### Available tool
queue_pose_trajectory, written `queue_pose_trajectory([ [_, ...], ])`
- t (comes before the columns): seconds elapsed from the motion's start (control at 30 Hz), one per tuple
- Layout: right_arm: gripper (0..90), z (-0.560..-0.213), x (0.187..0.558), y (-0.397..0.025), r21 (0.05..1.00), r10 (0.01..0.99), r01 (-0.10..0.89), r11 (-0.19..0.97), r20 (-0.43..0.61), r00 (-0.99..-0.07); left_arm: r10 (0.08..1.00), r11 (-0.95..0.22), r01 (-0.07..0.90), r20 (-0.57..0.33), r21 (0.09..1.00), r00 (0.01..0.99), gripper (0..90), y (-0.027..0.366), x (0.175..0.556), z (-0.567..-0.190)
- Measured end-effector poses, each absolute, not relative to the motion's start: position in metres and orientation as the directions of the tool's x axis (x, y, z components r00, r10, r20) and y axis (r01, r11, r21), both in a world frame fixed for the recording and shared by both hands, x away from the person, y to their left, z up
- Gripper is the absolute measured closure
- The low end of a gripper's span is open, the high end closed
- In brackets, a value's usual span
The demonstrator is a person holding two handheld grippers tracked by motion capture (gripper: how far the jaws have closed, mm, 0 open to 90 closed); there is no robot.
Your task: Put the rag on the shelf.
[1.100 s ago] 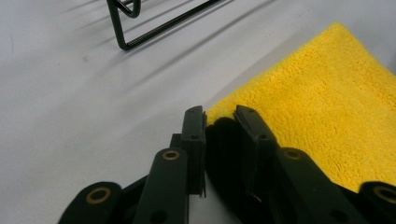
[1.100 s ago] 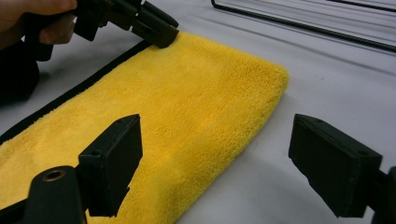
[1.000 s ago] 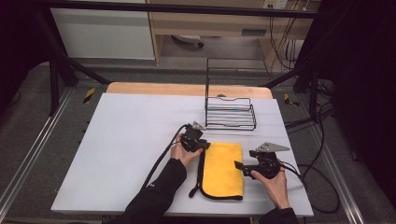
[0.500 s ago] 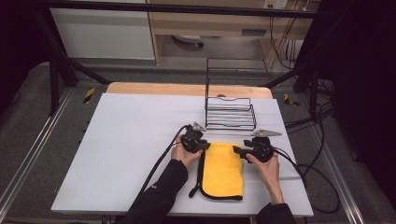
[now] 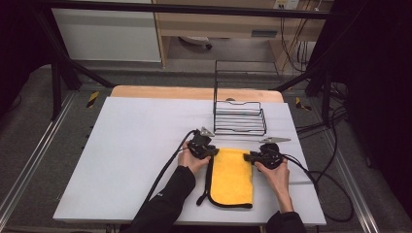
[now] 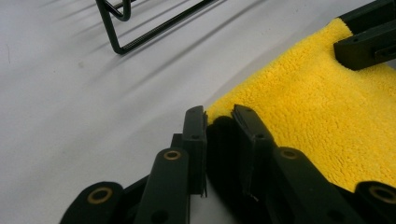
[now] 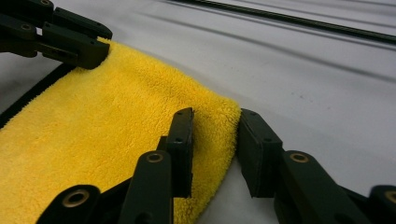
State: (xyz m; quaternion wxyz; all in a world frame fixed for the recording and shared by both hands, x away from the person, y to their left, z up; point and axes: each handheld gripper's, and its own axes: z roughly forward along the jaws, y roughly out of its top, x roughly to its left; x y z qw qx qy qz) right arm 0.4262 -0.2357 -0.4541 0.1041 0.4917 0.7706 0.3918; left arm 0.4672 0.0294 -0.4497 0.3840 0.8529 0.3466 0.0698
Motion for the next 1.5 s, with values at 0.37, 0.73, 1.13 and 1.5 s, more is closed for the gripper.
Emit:
queue_pose_trajectory([
  [0.37, 82.1, -0.451, 0.426, -0.233, 0.696, 0.831, 0.685, 0.215, 0.238, -0.502, 0.645, -0.423, 0.571, -0.209, 0.703, 0.735, 78.5, 0.035, 0.469, -0.446],
  [0.73, 82.8, -0.437, 0.417, -0.234, 0.751, 0.824, 0.635, 0.179, 0.238, -0.514, 0.618, -0.393, 0.523, -0.204, 0.756, 0.76, 79.4, 0.047, 0.458, -0.43],
  [1.13, 82.9, -0.42, 0.403, -0.23, 0.807, 0.817, 0.559, 0.189, 0.187, -0.546, 0.604, -0.373, 0.471, -0.176, 0.8, 0.777, 79.4, 0.056, 0.442, -0.413],
  [1.5, 83.0, -0.404, 0.392, -0.229, 0.847, 0.813, 0.503, 0.174, 0.165, -0.559, 0.601, -0.339, 0.428, -0.158, 0.838, 0.784, 79.5, 0.061, 0.429, -0.398],
])
